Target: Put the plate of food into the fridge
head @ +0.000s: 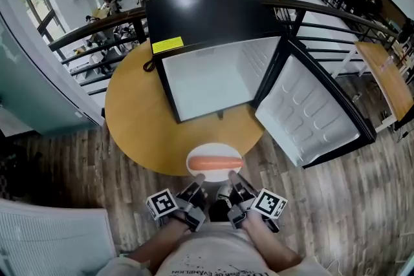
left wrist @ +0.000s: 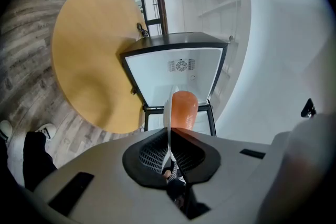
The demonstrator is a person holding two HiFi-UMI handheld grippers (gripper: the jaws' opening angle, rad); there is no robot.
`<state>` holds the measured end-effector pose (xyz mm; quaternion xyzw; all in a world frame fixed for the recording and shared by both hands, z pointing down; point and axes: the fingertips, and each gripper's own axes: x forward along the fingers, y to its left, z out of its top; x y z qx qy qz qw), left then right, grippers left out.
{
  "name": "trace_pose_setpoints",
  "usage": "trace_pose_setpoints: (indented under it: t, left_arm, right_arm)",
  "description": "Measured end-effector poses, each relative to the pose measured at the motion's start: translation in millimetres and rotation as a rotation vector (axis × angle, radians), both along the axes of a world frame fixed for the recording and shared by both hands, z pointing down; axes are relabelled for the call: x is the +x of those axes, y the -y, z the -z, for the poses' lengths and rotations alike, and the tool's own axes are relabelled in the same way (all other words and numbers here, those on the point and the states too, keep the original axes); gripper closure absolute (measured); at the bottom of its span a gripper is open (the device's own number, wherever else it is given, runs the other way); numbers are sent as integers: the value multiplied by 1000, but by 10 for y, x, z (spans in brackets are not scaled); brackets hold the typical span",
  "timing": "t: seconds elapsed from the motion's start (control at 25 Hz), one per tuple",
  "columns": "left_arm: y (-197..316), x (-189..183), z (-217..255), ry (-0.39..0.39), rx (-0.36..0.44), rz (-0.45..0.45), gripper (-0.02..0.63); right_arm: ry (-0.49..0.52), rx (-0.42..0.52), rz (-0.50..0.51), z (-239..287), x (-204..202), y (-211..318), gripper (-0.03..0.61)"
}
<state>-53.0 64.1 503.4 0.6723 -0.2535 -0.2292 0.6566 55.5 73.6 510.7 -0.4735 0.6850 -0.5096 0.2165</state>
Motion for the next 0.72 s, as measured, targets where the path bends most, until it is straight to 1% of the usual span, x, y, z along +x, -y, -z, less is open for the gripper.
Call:
trace_pose_setpoints:
  t: [0.08, 0.2, 0.32, 0.52, 0.6, 0.72]
  left_arm:
    - [179, 125, 27, 0, 4, 19, 581]
    - [431, 271, 46, -11, -5, 55, 580]
    - [608, 390, 44, -8, -2, 85, 581]
    - [784, 537, -8, -1, -11, 115, 581]
    - [796, 549, -21, 1, -22, 125, 581]
    - [850, 547, -14, 15, -23, 132, 581]
  right_arm:
    - [-11, -8, 19, -1, 142, 193, 534]
    - [10, 4, 53, 30, 259, 503, 534]
    - [6, 6, 89, 31, 377, 716, 534]
    - [39, -8, 114, 2, 506, 915, 534]
    - [27, -29, 119, -44, 543, 928, 534]
    - [48, -29, 124, -22, 536, 994, 534]
